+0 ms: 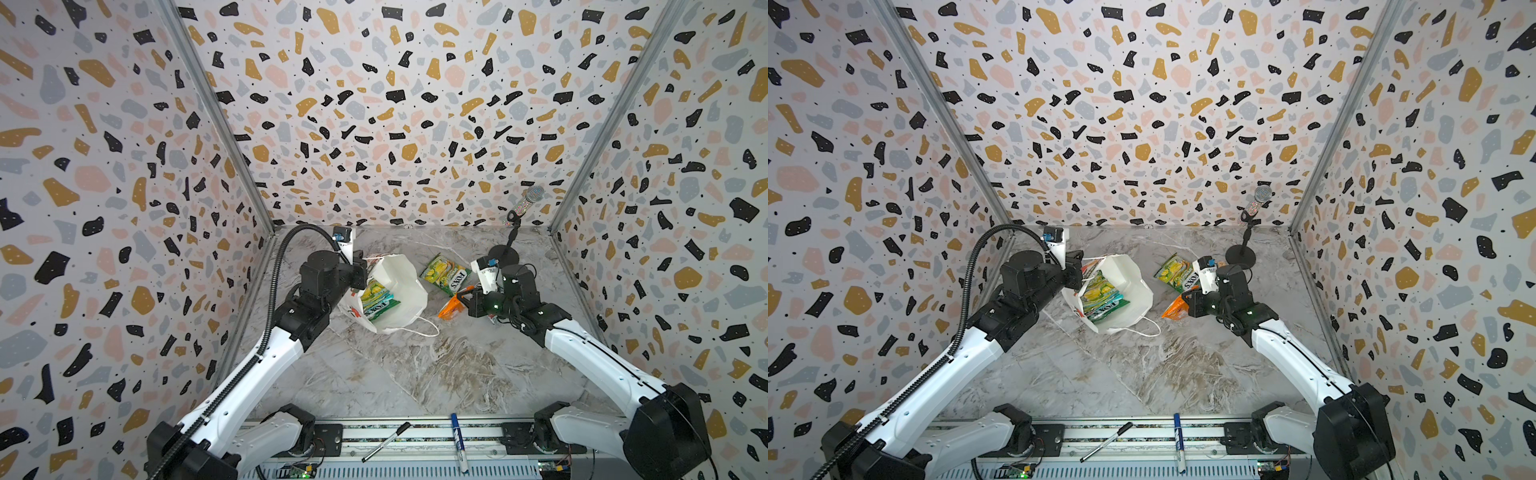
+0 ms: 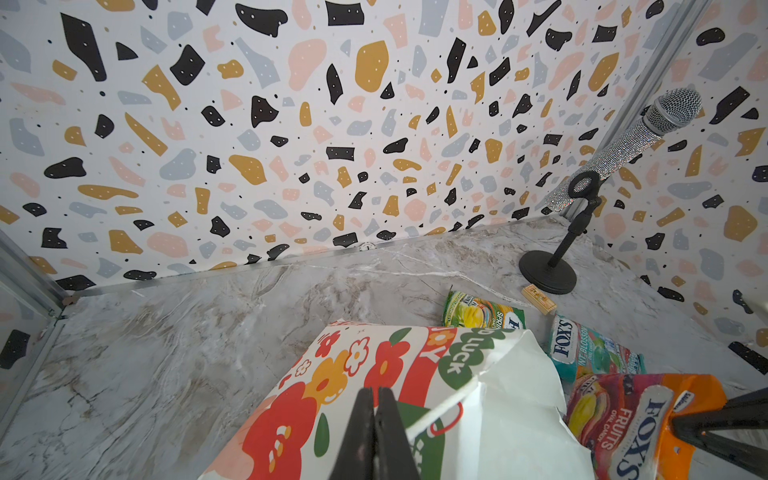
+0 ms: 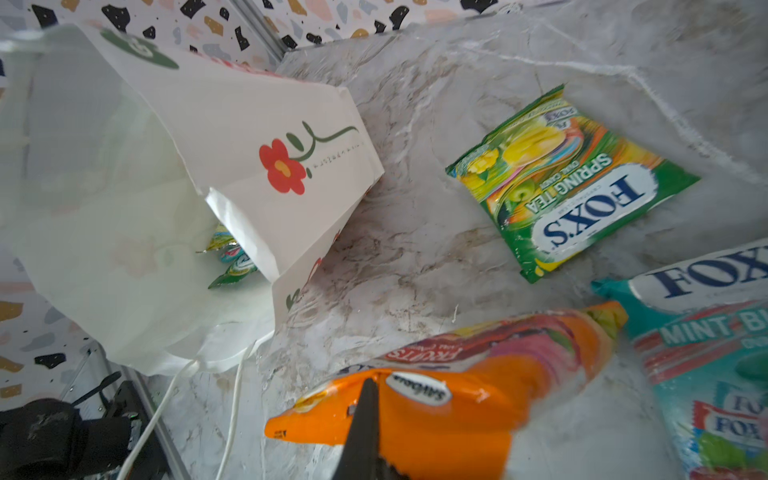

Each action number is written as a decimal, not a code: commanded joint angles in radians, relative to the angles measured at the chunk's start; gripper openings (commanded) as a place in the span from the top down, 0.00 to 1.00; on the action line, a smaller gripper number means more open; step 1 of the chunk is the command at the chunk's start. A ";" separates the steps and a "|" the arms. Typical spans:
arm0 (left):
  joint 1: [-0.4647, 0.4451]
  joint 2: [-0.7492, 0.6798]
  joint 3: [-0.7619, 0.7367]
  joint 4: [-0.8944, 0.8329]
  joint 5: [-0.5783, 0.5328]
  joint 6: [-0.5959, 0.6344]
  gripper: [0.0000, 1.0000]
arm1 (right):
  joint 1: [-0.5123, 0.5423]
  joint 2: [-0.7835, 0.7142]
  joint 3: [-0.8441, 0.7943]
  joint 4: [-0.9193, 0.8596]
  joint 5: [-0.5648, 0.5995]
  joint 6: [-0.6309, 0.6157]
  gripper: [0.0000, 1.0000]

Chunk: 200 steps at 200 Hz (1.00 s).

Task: Take the snacks out of the paper bag
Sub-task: 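Lower the orange packet onto the table nearer the robot and release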

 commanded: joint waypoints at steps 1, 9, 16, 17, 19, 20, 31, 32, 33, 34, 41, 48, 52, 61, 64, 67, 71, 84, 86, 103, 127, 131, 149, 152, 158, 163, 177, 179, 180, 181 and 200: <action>0.001 -0.021 -0.005 0.030 -0.025 0.012 1.00 | -0.022 -0.008 -0.036 0.061 -0.105 -0.009 1.00; 0.000 -0.021 -0.005 0.031 -0.023 0.013 1.00 | -0.032 -0.008 -0.056 0.060 -0.124 -0.009 1.00; 0.000 -0.019 -0.005 0.031 -0.023 0.013 1.00 | -0.040 -0.005 -0.072 0.055 -0.134 -0.007 1.00; 0.001 -0.019 -0.005 0.031 -0.023 0.013 1.00 | -0.041 -0.005 -0.074 0.055 -0.135 -0.007 1.00; 0.000 -0.020 -0.005 0.031 -0.022 0.013 1.00 | -0.044 -0.005 -0.079 0.053 -0.137 -0.006 1.00; 0.001 -0.020 -0.005 0.031 -0.022 0.013 1.00 | -0.044 -0.005 -0.081 0.051 -0.138 -0.005 1.00; 0.000 -0.019 -0.005 0.031 -0.020 0.013 1.00 | -0.052 -0.006 -0.098 0.031 -0.138 -0.003 1.00; 0.001 -0.019 -0.005 0.031 -0.020 0.012 1.00 | -0.052 -0.007 -0.100 0.029 -0.137 -0.002 1.00; 0.000 -0.018 -0.005 0.031 -0.020 0.013 1.00 | -0.053 -0.006 -0.101 0.027 -0.136 -0.002 1.00; 0.001 -0.018 -0.005 0.031 -0.020 0.013 1.00 | -0.053 -0.006 -0.103 0.025 -0.135 -0.002 1.00; 0.001 -0.018 -0.004 0.030 -0.019 0.013 1.00 | -0.053 -0.010 -0.112 0.010 -0.124 -0.002 1.00; 0.001 -0.018 -0.003 0.030 -0.020 0.013 1.00 | -0.053 -0.016 -0.121 -0.006 -0.100 0.000 1.00; 0.001 -0.018 -0.003 0.030 -0.020 0.013 1.00 | -0.053 -0.019 -0.124 -0.017 -0.090 0.002 1.00; 0.001 -0.018 -0.003 0.030 -0.019 0.013 1.00 | -0.053 -0.028 -0.135 -0.043 -0.057 0.004 1.00; 0.000 -0.018 -0.003 0.030 -0.020 0.013 1.00 | -0.053 -0.032 -0.135 -0.053 -0.047 0.004 1.00; 0.001 -0.018 -0.003 0.030 -0.018 0.013 1.00 | -0.053 -0.033 -0.137 -0.066 -0.031 0.003 1.00; 0.001 -0.020 -0.004 0.030 -0.020 0.013 1.00 | -0.054 -0.037 -0.137 -0.081 -0.014 0.004 1.00; 0.000 -0.019 -0.005 0.031 -0.019 0.012 1.00 | -0.053 -0.050 -0.137 -0.127 0.039 0.006 1.00; 0.001 -0.018 -0.005 0.031 -0.019 0.013 1.00 | -0.053 -0.051 -0.137 -0.133 0.048 0.007 1.00; 0.001 -0.017 -0.005 0.031 -0.016 0.013 1.00 | -0.053 -0.065 -0.135 -0.181 0.109 0.017 1.00; 0.001 -0.014 -0.005 0.031 -0.013 0.012 1.00 | -0.053 -0.080 -0.140 -0.226 0.169 0.046 1.00; 0.001 -0.014 -0.005 0.031 -0.013 0.013 1.00 | -0.053 -0.083 -0.139 -0.235 0.175 0.052 1.00; 0.001 -0.012 -0.005 0.031 -0.008 0.012 1.00 | -0.053 -0.099 -0.143 -0.264 0.195 0.082 1.00; 0.001 -0.011 -0.005 0.031 -0.008 0.013 1.00 | -0.053 -0.103 -0.146 -0.267 0.196 0.088 1.00; 0.001 -0.011 -0.003 0.031 -0.007 0.013 1.00 | -0.053 -0.112 -0.155 -0.268 0.200 0.099 1.00; 0.001 -0.011 -0.003 0.031 -0.006 0.013 1.00 | -0.053 -0.119 -0.160 -0.270 0.201 0.109 1.00; 0.001 -0.011 -0.003 0.030 -0.005 0.012 1.00 | -0.053 -0.135 -0.175 -0.279 0.217 0.132 1.00; 0.001 -0.011 -0.003 0.030 -0.005 0.013 1.00 | -0.053 -0.136 -0.177 -0.281 0.220 0.134 1.00; 0.001 -0.011 -0.004 0.031 -0.005 0.012 1.00 | -0.053 -0.137 -0.177 -0.281 0.221 0.136 1.00; 0.001 -0.011 -0.003 0.030 -0.005 0.012 1.00 | -0.053 -0.138 -0.179 -0.282 0.223 0.136 1.00; 0.001 -0.011 -0.003 0.031 -0.004 0.012 1.00 | -0.053 -0.146 -0.187 -0.298 0.256 0.149 0.90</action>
